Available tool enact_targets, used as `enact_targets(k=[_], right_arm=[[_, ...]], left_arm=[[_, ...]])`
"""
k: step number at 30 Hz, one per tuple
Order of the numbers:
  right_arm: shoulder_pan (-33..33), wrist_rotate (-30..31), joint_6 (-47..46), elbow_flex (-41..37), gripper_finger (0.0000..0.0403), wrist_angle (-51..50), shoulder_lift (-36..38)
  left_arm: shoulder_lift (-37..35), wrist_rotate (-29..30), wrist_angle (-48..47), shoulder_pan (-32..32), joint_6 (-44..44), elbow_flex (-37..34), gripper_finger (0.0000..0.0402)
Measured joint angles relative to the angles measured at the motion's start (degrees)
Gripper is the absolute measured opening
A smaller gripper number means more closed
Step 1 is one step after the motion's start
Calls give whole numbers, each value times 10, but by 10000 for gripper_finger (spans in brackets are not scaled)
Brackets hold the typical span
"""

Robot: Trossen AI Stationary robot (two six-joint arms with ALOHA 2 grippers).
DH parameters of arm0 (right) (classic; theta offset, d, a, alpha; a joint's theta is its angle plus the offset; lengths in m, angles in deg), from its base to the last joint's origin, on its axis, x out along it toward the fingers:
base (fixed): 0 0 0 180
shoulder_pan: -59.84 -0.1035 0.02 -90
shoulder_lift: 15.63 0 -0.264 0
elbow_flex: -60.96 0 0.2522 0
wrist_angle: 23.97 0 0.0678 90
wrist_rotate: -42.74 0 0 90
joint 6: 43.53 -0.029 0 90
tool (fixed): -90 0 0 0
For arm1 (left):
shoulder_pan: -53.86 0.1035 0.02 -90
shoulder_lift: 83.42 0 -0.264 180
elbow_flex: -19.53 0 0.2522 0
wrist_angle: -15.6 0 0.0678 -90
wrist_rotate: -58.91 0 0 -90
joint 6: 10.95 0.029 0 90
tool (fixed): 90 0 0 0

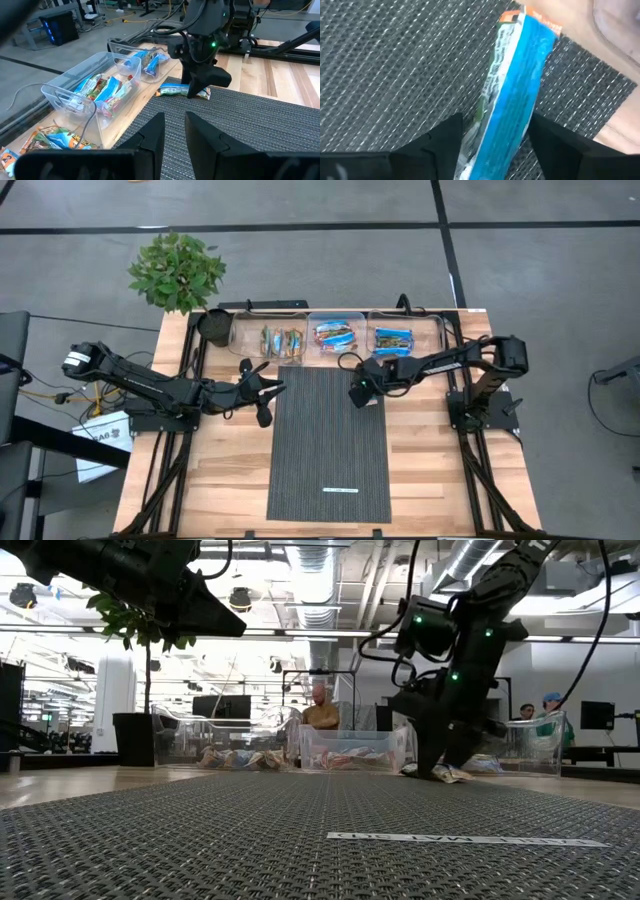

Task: Pick and place Granola Bars by type
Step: Put the orange granola bar into the left transparent bin

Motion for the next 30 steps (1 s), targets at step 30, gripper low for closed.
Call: enact_targets(k=[30], right_arm=[[-11, -4, 80, 93, 58, -27, -25]], left_arm=[[0, 4, 5, 0, -6, 0, 67]])
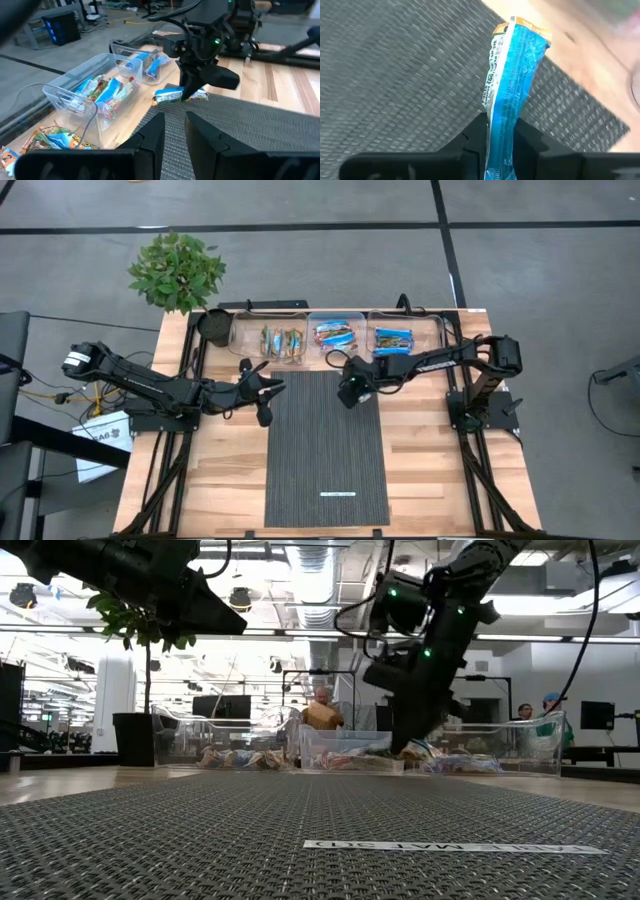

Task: Pick and place Granola Bars by type
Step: Put the orange granola bar into the left transparent bin

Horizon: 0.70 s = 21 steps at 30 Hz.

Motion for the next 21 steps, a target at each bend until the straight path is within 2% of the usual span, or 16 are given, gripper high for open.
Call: enact_targets(k=[12, 17, 21], right_arm=[[-11, 1, 91, 97, 58, 2, 1], [-12, 1, 131, 142, 58, 2, 1], [-12, 13, 163, 175, 58, 3, 1]], left_arm=[[0, 83, 20, 8, -63, 0, 67], [0, 81, 67, 52, -96, 0, 67], [0, 22, 89, 97, -95, 0, 75]])
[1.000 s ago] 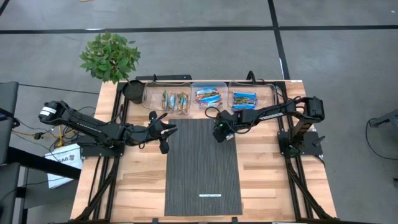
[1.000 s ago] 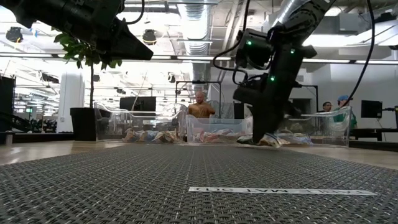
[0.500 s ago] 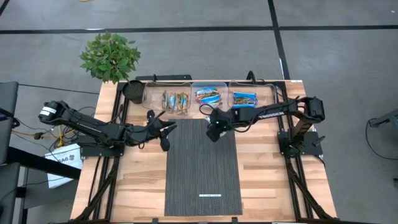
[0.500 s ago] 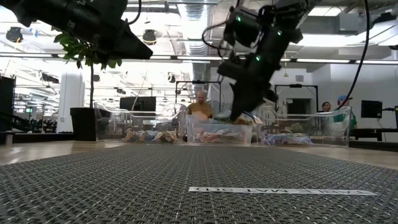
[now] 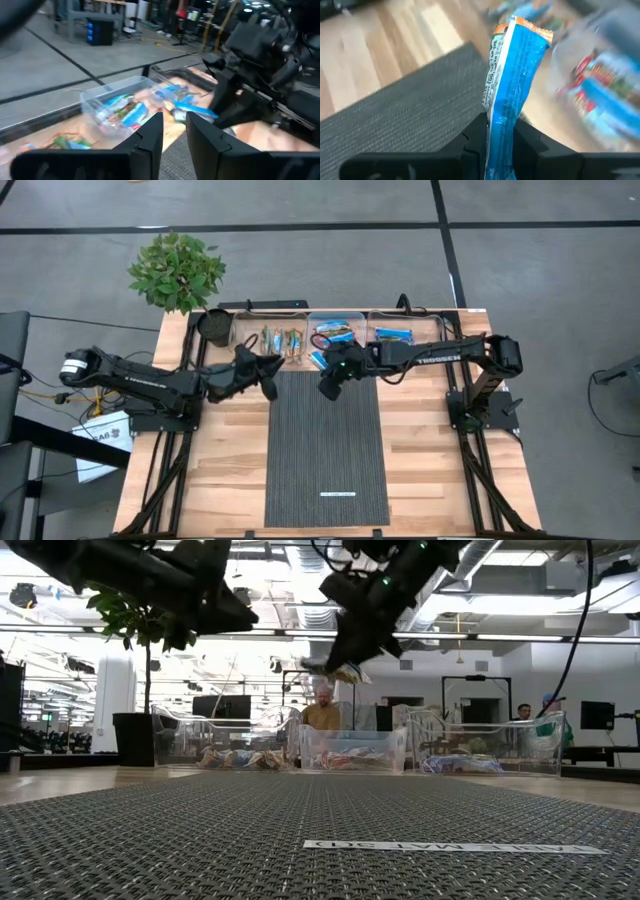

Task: Pick and place Granola Bars by type
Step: Put the orange granola bar into the left transparent bin

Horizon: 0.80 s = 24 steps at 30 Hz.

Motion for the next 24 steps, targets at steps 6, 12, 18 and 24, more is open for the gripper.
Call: enact_targets(k=[6, 12, 18, 24], right_arm=[[0, 57, 48, 42, 58, 14, 0], [4, 66, 88, 51, 58, 79, 0], [9, 66, 106, 51, 58, 143, 0], [7, 63, 127, 51, 58, 197, 0]], left_arm=[[0, -122, 27, 72, -33, 0, 130], [0, -201, 97, 122, -60, 0, 202], [0, -225, 123, 141, -85, 0, 249], [0, -226, 128, 147, -100, 0, 261]])
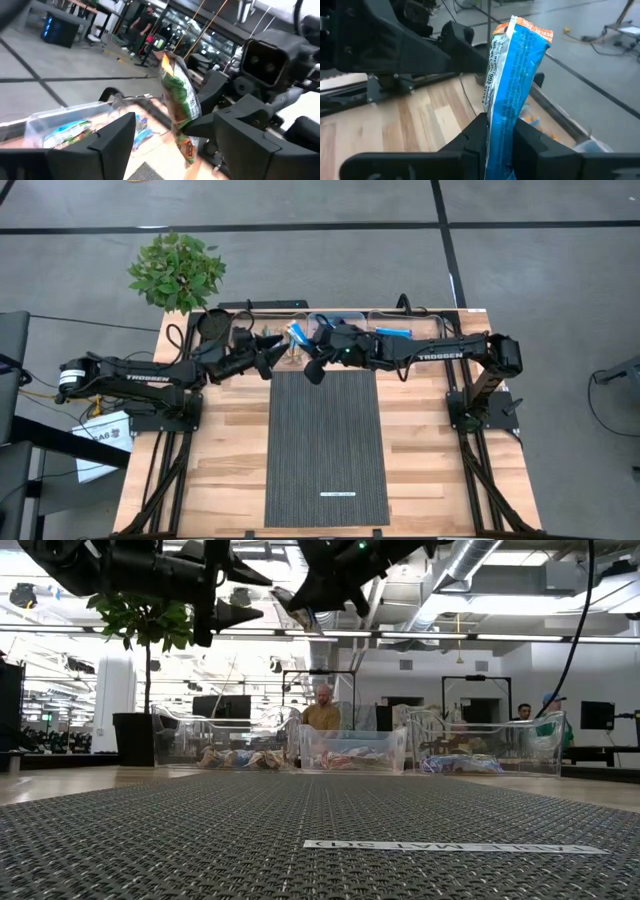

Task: Pick and place Granola Bars by type
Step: Put the orange granola bar into the left transparent bin

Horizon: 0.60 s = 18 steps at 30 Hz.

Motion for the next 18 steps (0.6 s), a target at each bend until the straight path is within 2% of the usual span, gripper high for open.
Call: enact_targets(k=[7, 18], right_arm=[[-8, -32, 18, 0, 58, 34, 0], [-27, -32, 33, 0, 58, 56, 0]], left_arm=[[4, -30, 58, 0, 7, 0, 261], [68, -57, 58, -1, 31, 48, 261]])
